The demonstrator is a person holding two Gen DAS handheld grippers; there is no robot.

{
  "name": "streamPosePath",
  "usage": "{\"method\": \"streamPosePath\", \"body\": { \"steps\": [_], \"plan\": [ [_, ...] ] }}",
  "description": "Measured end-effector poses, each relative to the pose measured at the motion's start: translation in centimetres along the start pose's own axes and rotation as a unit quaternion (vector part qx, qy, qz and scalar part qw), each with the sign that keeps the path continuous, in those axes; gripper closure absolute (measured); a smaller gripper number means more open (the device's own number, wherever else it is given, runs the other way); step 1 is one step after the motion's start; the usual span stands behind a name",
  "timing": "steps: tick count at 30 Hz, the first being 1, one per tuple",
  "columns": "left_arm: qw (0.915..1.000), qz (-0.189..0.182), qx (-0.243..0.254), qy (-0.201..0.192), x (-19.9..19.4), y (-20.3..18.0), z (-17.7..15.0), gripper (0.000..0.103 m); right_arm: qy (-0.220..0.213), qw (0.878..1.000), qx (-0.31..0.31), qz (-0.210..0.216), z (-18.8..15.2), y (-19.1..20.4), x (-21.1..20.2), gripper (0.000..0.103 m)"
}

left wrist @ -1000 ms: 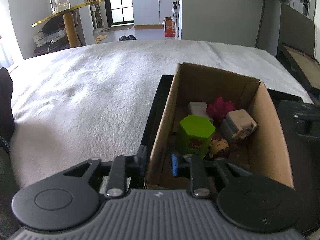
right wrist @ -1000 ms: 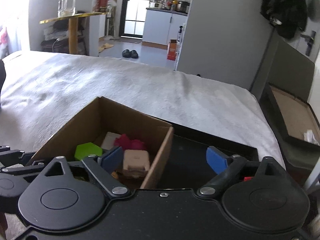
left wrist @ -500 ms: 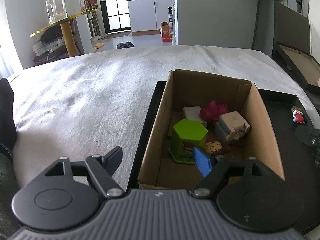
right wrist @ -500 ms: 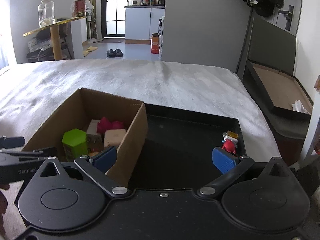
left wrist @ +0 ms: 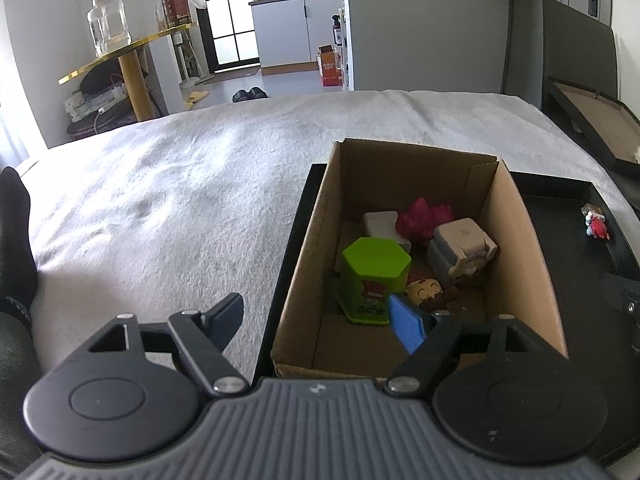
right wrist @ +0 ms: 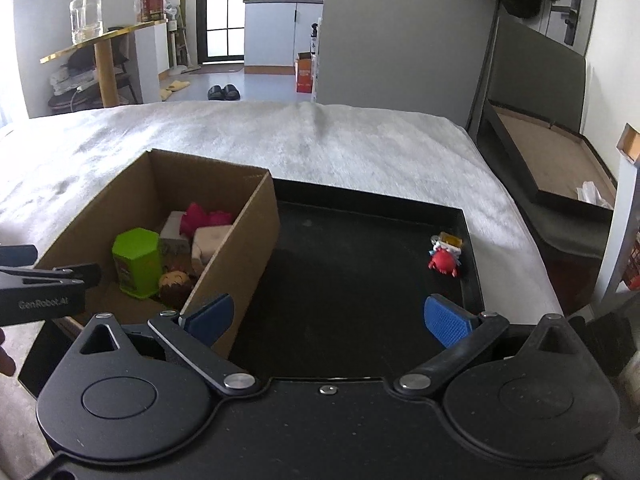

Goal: Organize rigid objects
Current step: 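Move the right gripper across the tray to the red crab toy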

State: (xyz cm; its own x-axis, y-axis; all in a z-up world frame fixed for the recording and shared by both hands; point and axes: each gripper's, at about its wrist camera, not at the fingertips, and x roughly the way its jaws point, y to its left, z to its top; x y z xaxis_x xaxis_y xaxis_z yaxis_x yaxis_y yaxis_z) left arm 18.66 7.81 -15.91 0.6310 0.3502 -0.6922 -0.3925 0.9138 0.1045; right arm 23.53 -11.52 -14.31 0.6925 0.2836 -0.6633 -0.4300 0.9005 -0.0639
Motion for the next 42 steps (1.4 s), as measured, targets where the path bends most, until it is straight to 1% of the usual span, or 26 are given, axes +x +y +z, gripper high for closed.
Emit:
{"method": "streamPosePath", "body": {
  "steps": [7, 12, 14, 16, 17, 21, 22, 27, 32, 34, 42],
  "plan": [
    [1.0000, 0.010, 0.000, -0.001, 0.2, -0.1, 0.2, 0.024, 0.002, 1.000, 0.009, -0.015, -0.2, -1.5, 0.8, 0.000],
    [0.9999, 0.016, 0.003, -0.001, 0.4, -0.3, 0.2, 0.024, -0.011, 0.999, 0.036, -0.021, 0.2, -3.3, 1.7, 0.001],
    [0.9998, 0.019, 0.006, 0.000, 0.5, -0.5, 0.2, 0.024, -0.013, 0.998, 0.059, -0.017, 0.3, -4.3, 2.1, 0.004],
    [0.9998, 0.021, 0.009, 0.001, 0.7, -0.7, 0.2, 0.024, -0.010, 0.997, 0.077, -0.018, 0.3, -5.1, 2.8, 0.010],
    [0.9997, 0.021, 0.009, 0.001, 0.7, -0.7, 0.2, 0.024, -0.009, 0.996, 0.083, -0.020, 0.3, -5.3, 3.1, 0.012],
    [0.9996, 0.025, 0.008, 0.000, 0.9, -0.9, 0.3, 0.024, 0.001, 0.994, 0.102, -0.030, 0.0, -6.3, 4.6, 0.025],
    [0.9996, 0.027, 0.009, 0.000, 1.0, -0.9, 0.3, 0.024, 0.002, 0.994, 0.109, -0.030, -0.1, -6.5, 5.0, 0.026],
    [0.9994, 0.034, 0.005, 0.001, 1.3, -0.9, 0.4, 0.024, 0.002, 0.992, 0.123, -0.038, -0.2, -7.2, 6.4, 0.026],
    [0.9993, 0.038, -0.004, 0.000, 1.4, -0.6, 0.4, 0.024, 0.004, 0.990, 0.136, -0.041, -0.2, -7.6, 7.7, 0.030],
    [0.9992, 0.040, -0.006, 0.000, 1.5, -0.5, 0.4, 0.024, 0.006, 0.989, 0.138, -0.043, -0.1, -7.8, 8.2, 0.033],
    [0.9992, 0.039, -0.011, 0.006, 2.0, -0.4, 0.5, 0.024, 0.010, 0.987, 0.150, -0.051, -0.1, -8.0, 10.5, 0.036]
  ]
}}
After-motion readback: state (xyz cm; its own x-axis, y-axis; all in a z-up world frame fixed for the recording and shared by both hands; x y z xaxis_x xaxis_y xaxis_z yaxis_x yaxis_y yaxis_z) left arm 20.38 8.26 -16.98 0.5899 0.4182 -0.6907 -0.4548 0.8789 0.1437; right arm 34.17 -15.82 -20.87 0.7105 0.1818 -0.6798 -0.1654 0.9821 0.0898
